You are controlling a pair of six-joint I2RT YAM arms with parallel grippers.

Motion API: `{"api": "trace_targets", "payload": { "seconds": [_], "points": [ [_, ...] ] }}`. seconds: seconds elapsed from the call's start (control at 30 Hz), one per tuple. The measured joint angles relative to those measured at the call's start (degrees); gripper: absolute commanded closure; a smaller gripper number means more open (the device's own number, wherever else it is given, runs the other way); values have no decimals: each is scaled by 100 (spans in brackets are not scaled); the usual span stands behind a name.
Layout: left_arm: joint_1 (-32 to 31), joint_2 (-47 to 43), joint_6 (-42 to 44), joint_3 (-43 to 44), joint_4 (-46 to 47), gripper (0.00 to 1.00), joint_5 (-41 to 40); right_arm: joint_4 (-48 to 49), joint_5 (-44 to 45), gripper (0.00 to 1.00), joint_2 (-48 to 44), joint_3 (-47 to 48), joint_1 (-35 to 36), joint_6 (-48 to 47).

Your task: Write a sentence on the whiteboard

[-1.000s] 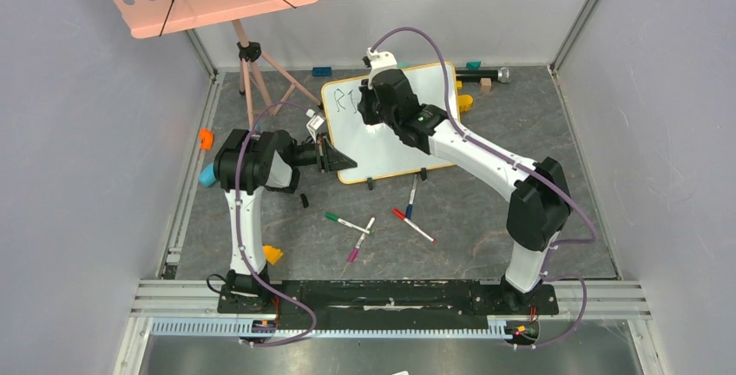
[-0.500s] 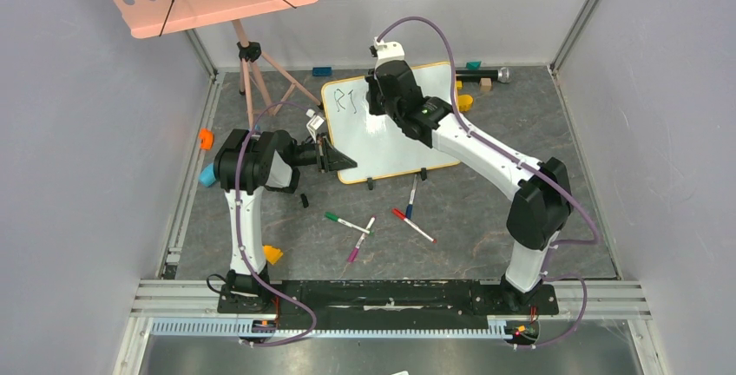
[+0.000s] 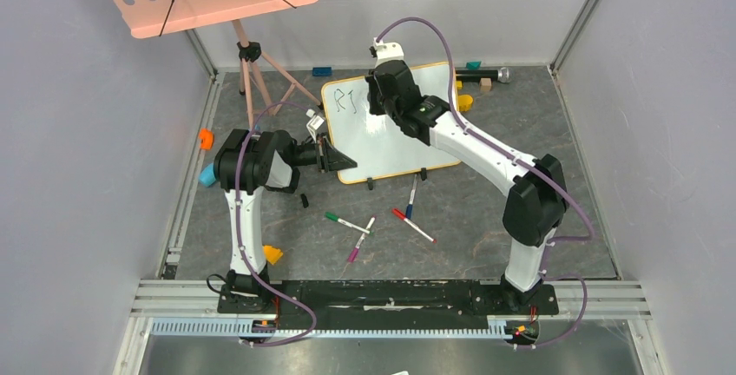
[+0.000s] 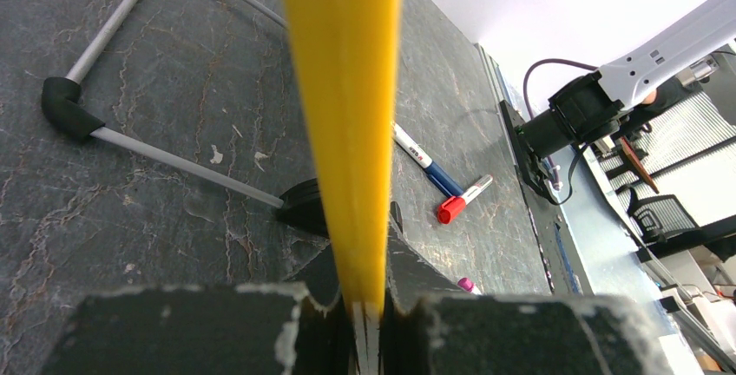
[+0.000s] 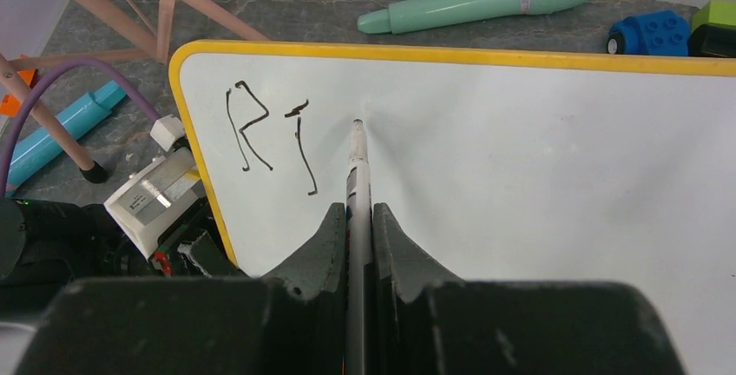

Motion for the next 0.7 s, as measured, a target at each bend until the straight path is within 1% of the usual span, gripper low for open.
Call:
{"api": "trace_targets", "payload": {
  "seconds": [0.7],
  "points": [
    [0,0,-4,0,-11,98,-9,-2,2,100,293,278,-48,0]
  ]
}}
